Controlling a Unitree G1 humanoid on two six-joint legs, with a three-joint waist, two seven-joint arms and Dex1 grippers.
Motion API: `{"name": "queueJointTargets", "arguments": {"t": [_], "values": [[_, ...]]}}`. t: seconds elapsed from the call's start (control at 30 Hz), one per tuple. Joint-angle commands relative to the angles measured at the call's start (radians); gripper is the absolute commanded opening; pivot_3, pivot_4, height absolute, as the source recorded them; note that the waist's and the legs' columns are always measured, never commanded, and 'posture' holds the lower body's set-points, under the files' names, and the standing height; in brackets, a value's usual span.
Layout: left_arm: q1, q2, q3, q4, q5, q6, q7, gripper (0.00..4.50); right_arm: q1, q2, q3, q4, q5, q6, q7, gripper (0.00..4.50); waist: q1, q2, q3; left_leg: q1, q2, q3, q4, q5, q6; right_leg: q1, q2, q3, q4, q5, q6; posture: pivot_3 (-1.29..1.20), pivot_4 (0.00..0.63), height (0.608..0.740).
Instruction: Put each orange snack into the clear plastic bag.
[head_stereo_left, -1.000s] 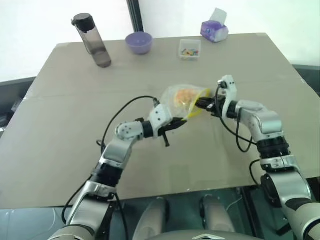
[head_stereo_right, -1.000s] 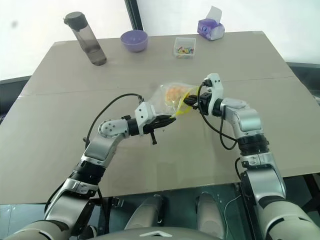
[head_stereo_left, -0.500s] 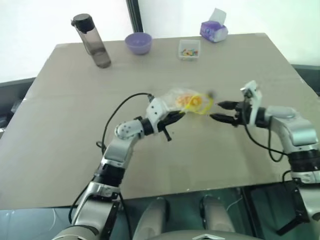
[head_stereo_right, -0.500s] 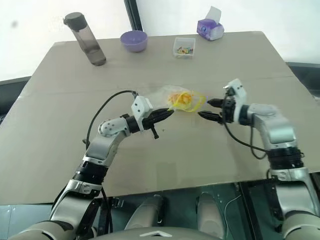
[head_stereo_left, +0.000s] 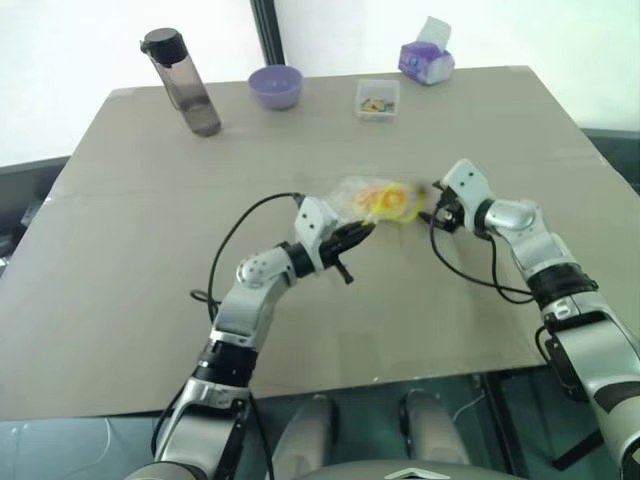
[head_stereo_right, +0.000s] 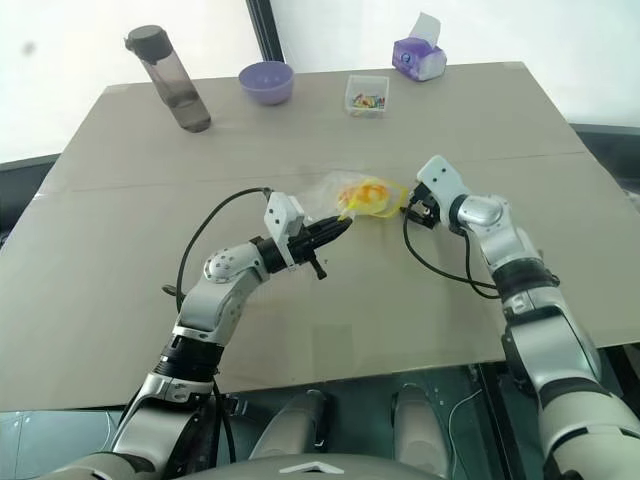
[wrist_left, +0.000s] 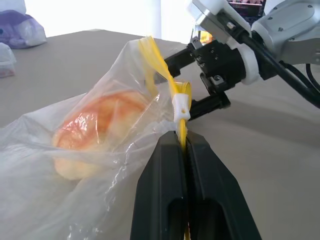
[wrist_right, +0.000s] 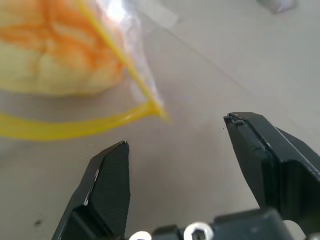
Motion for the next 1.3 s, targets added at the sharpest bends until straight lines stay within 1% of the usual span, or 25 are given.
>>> {"name": "queueJointTargets", "arguments": {"t": [0.03, 0.1, 0.17, 0.2, 0.23, 0.27, 0.33, 0.4, 0.43, 0.57, 0.63, 0.7, 0.8, 0.87, 1.03, 1.07, 1.13, 1.2, 1.23, 1.27, 1.3], "values": [[0.008, 0.012, 0.011, -0.062, -0.016, 0.006, 0.002, 0.0, -0.056, 0.001, -0.014, 0.076, -0.013, -0.136, -0.01, 3.46, 0.001, 0.0, 0.0, 0.0, 0.0, 0.0, 0.0, 0.0, 0.0, 0.0, 0.0, 0.0, 0.0, 0.0, 0.0, 0.0, 0.15, 0.739], [0.014, 0.019, 0.013, -0.068, -0.016, 0.01, 0.002, 0.0, -0.07, 0.002, -0.012, 0.106, -0.016, -0.202, 0.01, 3.46, 0.001, 0.0, 0.0, 0.0, 0.0, 0.0, 0.0, 0.0, 0.0, 0.0, 0.0, 0.0, 0.0, 0.0, 0.0, 0.0, 0.15, 0.739], [0.016, 0.025, 0.017, -0.066, -0.017, 0.011, 0.004, 0.0, -0.068, 0.007, -0.018, 0.11, 0.006, -0.266, 0.067, 3.46, 0.0, 0.0, 0.0, 0.0, 0.0, 0.0, 0.0, 0.0, 0.0, 0.0, 0.0, 0.0, 0.0, 0.0, 0.0, 0.0, 0.15, 0.739], [0.016, 0.027, 0.019, -0.063, -0.016, 0.009, 0.005, 0.0, -0.063, 0.008, -0.021, 0.109, 0.016, -0.295, 0.092, 2.95, 0.0, 0.0, 0.0, 0.0, 0.0, 0.0, 0.0, 0.0, 0.0, 0.0, 0.0, 0.0, 0.0, 0.0, 0.0, 0.0, 0.15, 0.739], [0.016, 0.029, 0.02, -0.061, -0.016, 0.008, 0.006, 0.0, -0.06, 0.008, -0.022, 0.11, 0.02, -0.317, 0.11, 2.69, -0.003, 0.0, 0.0, 0.0, 0.0, 0.0, 0.0, 0.0, 0.0, 0.0, 0.0, 0.0, 0.0, 0.0, 0.0, 0.0, 0.15, 0.739], [0.016, 0.03, 0.019, -0.06, -0.016, 0.007, 0.007, 0.0, -0.058, 0.007, -0.022, 0.114, 0.019, -0.333, 0.119, 2.15, -0.004, 0.0, 0.0, 0.0, 0.0, 0.0, 0.0, 0.0, 0.0, 0.0, 0.0, 0.0, 0.0, 0.0, 0.0, 0.0, 0.15, 0.739], [0.015, 0.03, 0.018, -0.06, -0.017, 0.007, 0.008, 0.0, -0.06, 0.003, -0.022, 0.125, 0.011, -0.353, 0.123, 1.2, -0.006, 0.0, 0.0, 0.0, 0.0, 0.0, 0.0, 0.0, 0.0, 0.0, 0.0, 0.0, 0.0, 0.0, 0.0, 0.0, 0.15, 0.739], [0.013, 0.03, 0.016, -0.055, -0.016, 0.005, 0.005, 0.0, -0.061, 0.003, -0.028, 0.133, 0.011, -0.363, 0.125, 0.12, -0.009, 0.0, 0.0, 0.0, 0.0, 0.0, 0.0, 0.0, 0.0, 0.0, 0.0, 0.0, 0.0, 0.0, 0.0, 0.0, 0.15, 0.739], [0.011, 0.031, 0.016, -0.052, -0.016, 0.004, 0.003, 0.0, -0.062, 0.003, -0.03, 0.137, 0.012, -0.367, 0.126, 0.05, -0.01, 0.0, 0.0, 0.0, 0.0, 0.0, 0.0, 0.0, 0.0, 0.0, 0.0, 0.0, 0.0, 0.0, 0.0, 0.0, 0.15, 0.739], [-0.004, 0.038, 0.013, -0.031, -0.005, -0.01, -0.005, 0.0, -0.051, -0.015, -0.042, 0.126, 0.013, -0.371, 0.122, 0.05, -0.014, 0.0, 0.0, 0.0, 0.0, 0.0, 0.0, 0.0, 0.0, 0.0, 0.0, 0.0, 0.0, 0.0, 0.0, 0.0, 0.15, 0.739], [-0.024, 0.045, 0.021, -0.017, 0.002, -0.023, -0.002, 0.0, -0.052, -0.05, -0.045, 0.117, -0.011, -0.357, 0.091, 0.05, -0.013, 0.0, 0.0, 0.0, 0.0, 0.0, 0.0, 0.0, 0.0, 0.0, 0.0, 0.0, 0.0, 0.0, 0.0, 0.0, 0.15, 0.739], [-0.051, 0.061, 0.028, -0.008, 0.016, -0.036, 0.003, 0.0, -0.061, -0.103, -0.05, 0.089, -0.033, -0.266, 0.08, 0.05, -0.009, 0.0, 0.0, 0.0, 0.0, -0.001, 0.0, 0.0, 0.0, 0.0, 0.0, 0.0, 0.0, 0.0, 0.0, 0.0, 0.15, 0.739], [-0.102, 0.103, 0.025, -0.002, 0.05, -0.033, 0.01, 0.0, -0.056, -0.182, -0.072, -0.017, -0.016, -0.18, 0.14, 0.05, -0.011, 0.0, 0.0, -0.001, 0.0, -0.001, 0.0, 0.0, 0.0, 0.0, 0.0, 0.0, 0.0, 0.0, 0.0, 0.0, 0.15, 0.739], [-0.141, 0.133, 0.01, -0.005, 0.079, -0.004, 0.008, 0.0, -0.037, -0.237, -0.085, -0.127, 0.006, -0.107, 0.204, 0.05, -0.013, 0.0, 0.0, -0.001, 0.0, 0.0, 0.0, 0.0, 0.0, 0.0, 0.0, 0.0, 0.0, 0.0, 0.0, 0.0, 0.15, 0.739], [-0.236, 0.145, -0.01, 0.009, 0.126, 0.012, 0.034, 0.0, 0.018, -0.354, -0.099, -0.418, 0.067, 0.082, 0.353, 0.05, -0.008, 0.0, 0.0, -0.002, 0.0, -0.001, 0.0, 0.0, 0.0, 0.0, 0.0, -0.001, -0.001, 0.0, 0.0, 0.0, 0.15, 0.739], [-0.242, 0.144, -0.015, 0.009, 0.133, 0.008, 0.035, 0.0, 0.028, -0.367, -0.101, -0.463, 0.077, 0.115, 0.37, 0.6, -0.005, 0.0, 0.0, -0.002, 0.0, -0.001, 0.0, 0.0, 0.0, 0.0, 0.0, -0.001, -0.002, 0.0, 0.0, 0.0, 0.15, 0.739], [-0.258, 0.132, -0.026, 0.019, 0.141, -0.006, 0.037, 0.0, 0.06, -0.406, -0.112, -0.612, 0.129, 0.238, 0.44, 1.23, -0.002, 0.001, 0.001, -0.002, 0.0, -0.001, 0.0, 0.0, 0.0, 0.0, 0.0, -0.001, -0.001, 0.0, 0.0, 0.0, 0.15, 0.739], [-0.26, 0.121, -0.028, 0.034, 0.14, -0.017, 0.038, 0.0, 0.08, -0.43, -0.125, -0.707, 0.154, 0.332, 0.463, 2.25, -0.001, 0.001, 0.001, -0.002, 0.0, -0.001, 0.0, 0.0, 0.0, 0.0, 0.0, -0.001, -0.001, 0.0, 0.0, 0.0, 0.15, 0.739], [-0.258, 0.117, -0.028, 0.041, 0.139, -0.025, 0.036, 0.0, 0.087, -0.44, -0.128, -0.733, 0.156, 0.366, 0.467, 2.46, -0.002, 0.001, 0.001, -0.002, 0.0, -0.001, 0.0, 0.0, 0.0, 0.0, 0.0, -0.001, -0.001, 0.0, 0.0, 0.0, 0.15, 0.739], [-0.252, 0.112, -0.027, 0.046, 0.135, -0.033, 0.03, 0.0, 0.099, -0.456, -0.13, -0.763, 0.159, 0.393, 0.479, 3.07, 0.0, 0.001, 0.001, -0.002, 0.0, 0.0, 0.0, 0.0, 0.0, 0.0, 0.0, -0.001, -0.001, 0.0, 0.0, 0.0, 0.15, 0.739], [-0.248, 0.106, -0.024, 0.05, 0.128, -0.037, 0.026, 0.0, 0.109, -0.468, -0.133, -0.788, 0.162, 0.416, 0.488, 3.47, 0.003, 0.001, 0.001, -0.002, 0.0, -0.001, 0.0, 0.0, 0.0, 0.0, 0.0, -0.001, -0.001, 0.0, 0.0, 0.0, 0.15, 0.739]]}}
